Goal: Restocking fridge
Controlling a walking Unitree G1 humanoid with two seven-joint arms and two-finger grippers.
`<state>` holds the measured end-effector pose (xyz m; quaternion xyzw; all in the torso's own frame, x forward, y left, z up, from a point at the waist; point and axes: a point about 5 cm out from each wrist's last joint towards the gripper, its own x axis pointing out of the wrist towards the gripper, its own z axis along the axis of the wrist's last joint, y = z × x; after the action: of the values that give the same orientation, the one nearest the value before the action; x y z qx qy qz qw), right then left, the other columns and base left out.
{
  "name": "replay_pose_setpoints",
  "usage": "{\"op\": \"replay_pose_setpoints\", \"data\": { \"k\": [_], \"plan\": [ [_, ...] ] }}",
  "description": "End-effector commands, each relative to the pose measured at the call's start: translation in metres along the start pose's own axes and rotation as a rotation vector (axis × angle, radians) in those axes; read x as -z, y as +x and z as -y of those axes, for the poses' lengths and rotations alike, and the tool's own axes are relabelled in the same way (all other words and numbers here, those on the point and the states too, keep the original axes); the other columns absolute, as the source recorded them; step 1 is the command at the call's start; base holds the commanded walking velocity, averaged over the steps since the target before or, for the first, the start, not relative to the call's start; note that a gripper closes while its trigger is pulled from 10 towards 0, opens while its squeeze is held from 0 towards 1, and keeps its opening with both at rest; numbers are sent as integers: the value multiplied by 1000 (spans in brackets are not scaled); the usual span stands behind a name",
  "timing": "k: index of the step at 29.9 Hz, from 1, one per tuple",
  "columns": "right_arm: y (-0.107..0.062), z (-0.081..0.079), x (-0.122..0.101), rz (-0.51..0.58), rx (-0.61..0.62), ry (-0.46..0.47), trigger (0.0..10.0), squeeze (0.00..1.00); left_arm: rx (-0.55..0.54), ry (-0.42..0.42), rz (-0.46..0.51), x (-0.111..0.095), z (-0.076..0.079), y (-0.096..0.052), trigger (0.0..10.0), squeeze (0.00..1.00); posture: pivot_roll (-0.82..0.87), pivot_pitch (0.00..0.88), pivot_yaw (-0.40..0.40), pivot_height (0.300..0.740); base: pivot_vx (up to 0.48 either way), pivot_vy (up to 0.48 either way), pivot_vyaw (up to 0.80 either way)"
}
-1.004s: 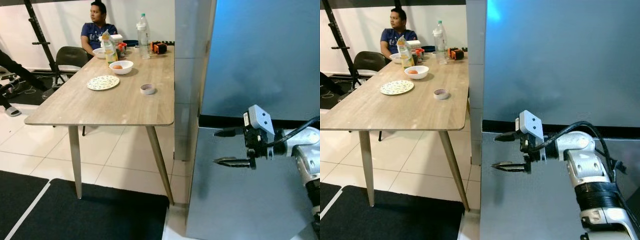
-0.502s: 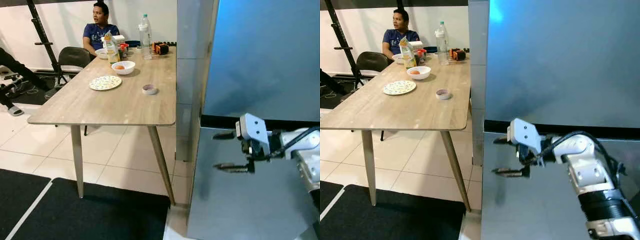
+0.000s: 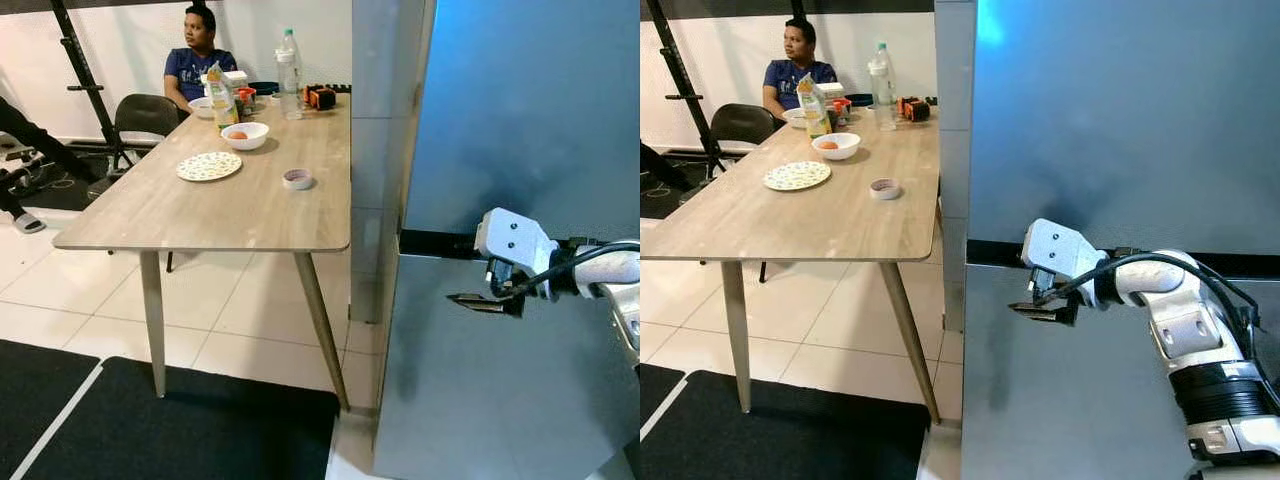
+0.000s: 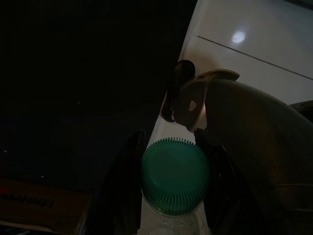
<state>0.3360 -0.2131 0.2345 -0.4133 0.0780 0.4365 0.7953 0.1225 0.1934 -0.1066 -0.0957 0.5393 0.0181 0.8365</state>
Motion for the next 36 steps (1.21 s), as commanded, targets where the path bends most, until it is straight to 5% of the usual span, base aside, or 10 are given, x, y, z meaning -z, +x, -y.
{"op": "replay_pose_setpoints", "data": {
  "k": [1, 36],
  "plan": [
    [3, 3, 4, -67, 21, -36, 10000, 0, 7, 3, -27, 6, -2, -1, 10000, 0, -96, 0, 10, 740, 0, 0, 0],
    [21, -23, 7, -86, -186, -39, 10000, 0, 11, 0, -34, 8, -1, -1, 10000, 0, -103, 0, 11, 740, 0, 0, 0]
  ]
}}
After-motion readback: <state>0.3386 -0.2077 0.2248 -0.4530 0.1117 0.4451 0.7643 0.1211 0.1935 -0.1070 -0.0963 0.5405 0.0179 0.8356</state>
